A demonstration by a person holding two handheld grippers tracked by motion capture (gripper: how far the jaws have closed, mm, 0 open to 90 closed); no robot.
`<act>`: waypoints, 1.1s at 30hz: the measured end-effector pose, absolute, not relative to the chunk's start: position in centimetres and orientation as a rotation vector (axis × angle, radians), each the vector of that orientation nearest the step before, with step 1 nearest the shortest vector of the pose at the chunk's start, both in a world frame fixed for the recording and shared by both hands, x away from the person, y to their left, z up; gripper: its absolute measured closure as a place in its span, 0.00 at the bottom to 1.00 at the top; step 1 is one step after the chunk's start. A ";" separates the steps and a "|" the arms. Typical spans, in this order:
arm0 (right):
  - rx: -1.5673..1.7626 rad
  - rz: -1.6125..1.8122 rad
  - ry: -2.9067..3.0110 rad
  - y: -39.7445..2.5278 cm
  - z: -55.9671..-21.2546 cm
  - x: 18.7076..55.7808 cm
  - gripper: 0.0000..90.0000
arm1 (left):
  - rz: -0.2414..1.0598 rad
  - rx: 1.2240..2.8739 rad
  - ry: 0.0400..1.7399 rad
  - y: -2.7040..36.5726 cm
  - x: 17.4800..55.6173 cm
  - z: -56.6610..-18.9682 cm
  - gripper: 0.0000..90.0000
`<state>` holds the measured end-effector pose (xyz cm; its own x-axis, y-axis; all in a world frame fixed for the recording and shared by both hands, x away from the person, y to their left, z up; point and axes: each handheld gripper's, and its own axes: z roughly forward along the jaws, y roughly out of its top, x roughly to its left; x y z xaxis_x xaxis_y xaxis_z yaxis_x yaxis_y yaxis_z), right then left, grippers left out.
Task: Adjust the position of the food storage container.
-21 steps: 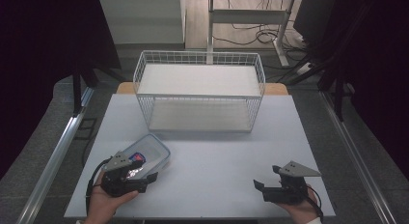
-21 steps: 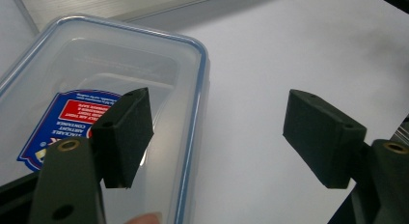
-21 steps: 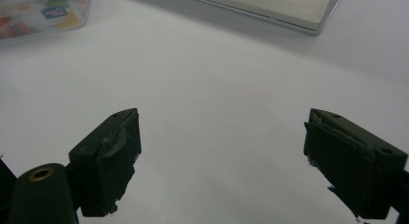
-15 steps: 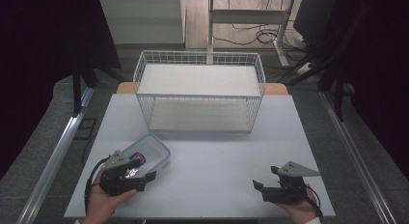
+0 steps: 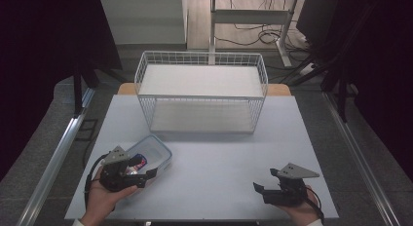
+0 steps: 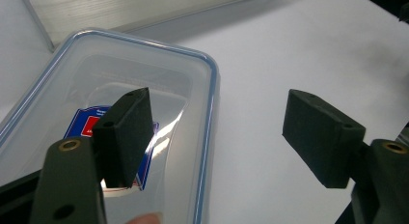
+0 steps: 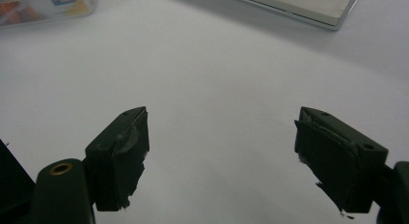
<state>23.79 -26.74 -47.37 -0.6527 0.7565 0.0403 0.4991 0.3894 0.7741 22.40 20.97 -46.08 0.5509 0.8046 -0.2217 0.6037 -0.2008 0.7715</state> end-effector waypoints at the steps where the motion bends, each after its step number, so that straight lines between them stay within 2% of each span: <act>1: 1.091 1.131 2.335 -26.7 -47.4 23.8 0.22 | 0.288 1.912 1.146 21.0 22.4 -46.1 0.29; 14: 1.080 1.121 2.334 -26.3 -47.0 23.6 0.23 | 0.318 1.919 1.173 22.1 22.9 -45.5 0.29; 21: 1.107 1.122 2.325 -26.8 -47.1 23.7 0.23 | 0.340 1.961 1.166 22.2 25.2 -44.5 0.30; 33: 1.106 1.131 2.326 -26.9 -47.1 23.8 0.23 | 0.342 2.022 1.186 23.6 29.3 -44.0 0.37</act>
